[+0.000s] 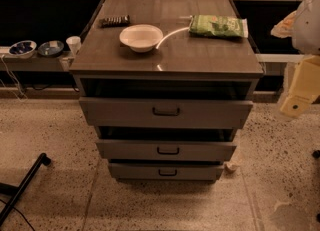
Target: Open top drawer
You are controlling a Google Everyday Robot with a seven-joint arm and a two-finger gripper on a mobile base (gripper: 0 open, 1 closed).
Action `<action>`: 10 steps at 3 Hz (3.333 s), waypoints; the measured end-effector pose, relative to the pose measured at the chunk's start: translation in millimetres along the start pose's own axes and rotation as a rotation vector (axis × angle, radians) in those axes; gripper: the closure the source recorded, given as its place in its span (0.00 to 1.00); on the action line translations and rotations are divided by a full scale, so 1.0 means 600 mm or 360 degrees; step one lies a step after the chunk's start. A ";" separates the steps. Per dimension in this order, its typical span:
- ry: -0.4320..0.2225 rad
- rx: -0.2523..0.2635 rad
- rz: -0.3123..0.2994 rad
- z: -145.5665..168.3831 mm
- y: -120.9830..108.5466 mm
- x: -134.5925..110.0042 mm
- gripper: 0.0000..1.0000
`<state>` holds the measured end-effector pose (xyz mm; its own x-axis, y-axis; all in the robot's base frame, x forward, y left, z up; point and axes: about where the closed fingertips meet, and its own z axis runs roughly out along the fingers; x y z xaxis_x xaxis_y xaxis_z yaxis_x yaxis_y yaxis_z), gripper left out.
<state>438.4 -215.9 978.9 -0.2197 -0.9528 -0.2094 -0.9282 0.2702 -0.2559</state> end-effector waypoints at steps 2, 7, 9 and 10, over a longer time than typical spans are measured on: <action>0.0022 0.0019 -0.0047 0.040 0.003 0.002 0.00; 0.0228 -0.0047 -0.0336 0.391 -0.034 0.030 0.00; 0.0184 -0.0094 -0.0383 0.488 -0.088 0.020 0.00; 0.0143 -0.0151 -0.0377 0.528 -0.105 0.010 0.00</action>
Offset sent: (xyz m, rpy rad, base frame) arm 0.0390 0.0171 -0.1722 -0.1751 -0.0624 0.1530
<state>590.5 -195.0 694.8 -0.0147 -0.9975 -0.0688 -0.9799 0.0281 -0.1974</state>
